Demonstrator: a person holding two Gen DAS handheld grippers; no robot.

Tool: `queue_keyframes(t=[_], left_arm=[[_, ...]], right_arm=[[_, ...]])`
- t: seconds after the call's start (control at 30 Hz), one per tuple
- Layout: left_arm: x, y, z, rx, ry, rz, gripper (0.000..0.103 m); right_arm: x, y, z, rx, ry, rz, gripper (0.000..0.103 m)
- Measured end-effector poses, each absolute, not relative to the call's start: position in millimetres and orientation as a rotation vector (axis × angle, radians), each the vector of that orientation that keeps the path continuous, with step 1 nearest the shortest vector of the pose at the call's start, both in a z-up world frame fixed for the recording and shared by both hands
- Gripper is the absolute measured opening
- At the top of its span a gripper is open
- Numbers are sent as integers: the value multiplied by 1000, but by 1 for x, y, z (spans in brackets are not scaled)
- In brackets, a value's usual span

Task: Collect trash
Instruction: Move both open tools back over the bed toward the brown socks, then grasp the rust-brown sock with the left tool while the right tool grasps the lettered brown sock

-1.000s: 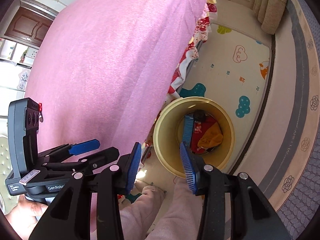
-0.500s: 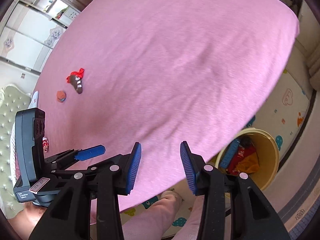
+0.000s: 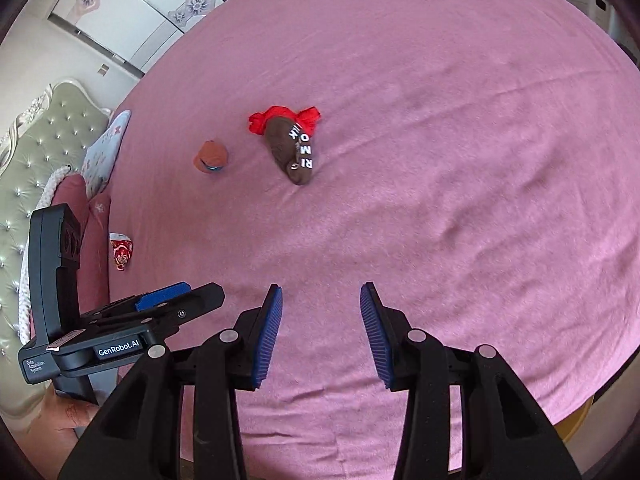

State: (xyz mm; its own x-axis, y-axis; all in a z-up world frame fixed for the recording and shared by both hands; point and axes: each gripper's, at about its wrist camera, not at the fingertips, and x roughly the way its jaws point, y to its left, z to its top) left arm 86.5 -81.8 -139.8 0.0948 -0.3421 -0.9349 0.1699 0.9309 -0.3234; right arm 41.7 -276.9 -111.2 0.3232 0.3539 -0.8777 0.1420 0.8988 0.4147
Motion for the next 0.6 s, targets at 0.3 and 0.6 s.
queue_keyframes(t=[0.3,0.6], left_arm=[[145,-42,-151,-305,1400,-226,79],[199,-31,-196,-378,1447,-142,79]], right_arm=[[133,-248,-137,369,1301,260,41],[203,-245,-196,343,1413,208,41]])
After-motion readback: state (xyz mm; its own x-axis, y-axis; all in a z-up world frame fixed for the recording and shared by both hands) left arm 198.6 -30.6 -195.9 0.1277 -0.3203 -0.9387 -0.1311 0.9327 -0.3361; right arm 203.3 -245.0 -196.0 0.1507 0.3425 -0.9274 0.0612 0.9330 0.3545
